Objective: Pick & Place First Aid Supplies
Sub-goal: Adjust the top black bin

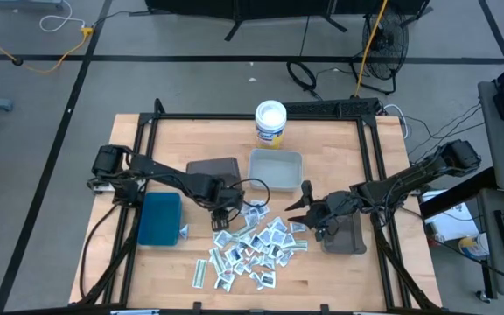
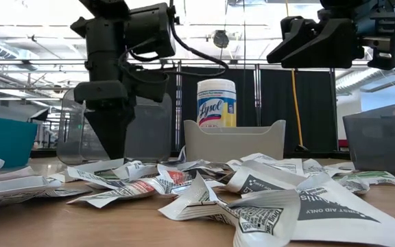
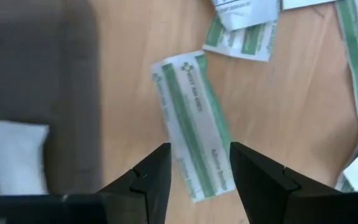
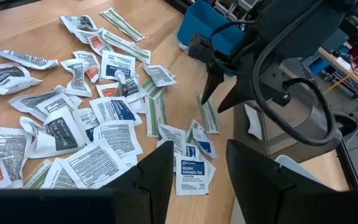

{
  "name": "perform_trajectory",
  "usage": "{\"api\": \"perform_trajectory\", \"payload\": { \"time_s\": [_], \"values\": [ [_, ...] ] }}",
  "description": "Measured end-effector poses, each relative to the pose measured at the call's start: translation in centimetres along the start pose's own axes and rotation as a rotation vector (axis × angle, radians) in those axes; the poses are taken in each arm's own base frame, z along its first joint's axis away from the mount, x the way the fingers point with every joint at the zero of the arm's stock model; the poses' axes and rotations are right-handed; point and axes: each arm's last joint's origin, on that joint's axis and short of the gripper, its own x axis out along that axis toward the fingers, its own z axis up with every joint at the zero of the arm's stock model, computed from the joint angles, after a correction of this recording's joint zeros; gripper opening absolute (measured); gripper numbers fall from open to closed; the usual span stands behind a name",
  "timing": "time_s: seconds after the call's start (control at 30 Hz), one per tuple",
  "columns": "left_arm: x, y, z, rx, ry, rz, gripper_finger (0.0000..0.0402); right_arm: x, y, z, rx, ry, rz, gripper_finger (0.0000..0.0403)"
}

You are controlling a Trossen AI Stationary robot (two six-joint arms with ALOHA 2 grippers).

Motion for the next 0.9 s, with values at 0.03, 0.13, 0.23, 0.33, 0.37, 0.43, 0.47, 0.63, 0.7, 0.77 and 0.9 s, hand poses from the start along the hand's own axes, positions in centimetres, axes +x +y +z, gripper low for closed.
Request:
{"api": "perform_trajectory", "payload": {
  "time_s": [0.03, 0.13, 0.23, 0.33, 0.37, 0.43, 0.47, 0.63, 0.7, 0.77, 0.9],
  "values": [
    [-0.3, -0.1, 0.1, 0.004, 0.006, 0.014, 0.0170, 0.0, 0.0, 0.0, 0.000, 0.000, 0.000, 0.0141],
    [-1.3, -0.4, 0.4, 0.022, 0.017, 0.063, 0.0170, 0.0, 0.0, 0.0, 0.000, 0.000, 0.000, 0.0141],
    [-2.4, -0.7, 0.9, 0.044, 0.010, 0.107, 0.0171, 0.0, 0.0, 0.0, 0.000, 0.000, 0.000, 0.0141],
    [-3.5, -0.7, 1.2, 0.054, 0.023, 0.179, 0.0171, 0.0, 0.0, 0.0, 0.001, 0.000, 0.000, 0.0141],
    [-3.8, -0.6, 1.2, 0.053, 0.027, 0.203, 0.0170, 0.0, 0.0, 0.0, 0.003, 0.000, 0.000, 0.0141],
    [-4.2, -0.4, 1.2, 0.052, 0.035, 0.240, 0.0171, 0.0, 0.0, 0.0, 0.005, 0.000, 0.000, 0.0141],
    [-4.3, -0.3, 1.2, 0.050, 0.039, 0.257, 0.0171, 0.0, 0.0, 0.0, 0.005, 0.000, 0.000, 0.0141],
    [-5.1, 0.0, 1.3, 0.039, 0.041, 0.362, 0.0170, 0.0, 0.0, 0.0, 0.007, 0.000, 0.000, 0.0141],
    [-5.3, 0.1, 1.2, 0.040, 0.042, 0.395, 0.0170, 0.0, 0.0, 0.0, 0.007, 0.000, 0.000, 0.0141],
    [-5.3, 0.2, 1.1, 0.038, 0.043, 0.433, 0.0170, 0.0, 0.0, 0.0, 0.007, 0.000, 0.000, 0.0141],
    [-5.5, 0.5, 0.9, 0.031, 0.040, 0.519, 0.0170, 0.0, 0.0, 0.0, 0.007, 0.000, 0.000, 0.0141]
  ]
}}
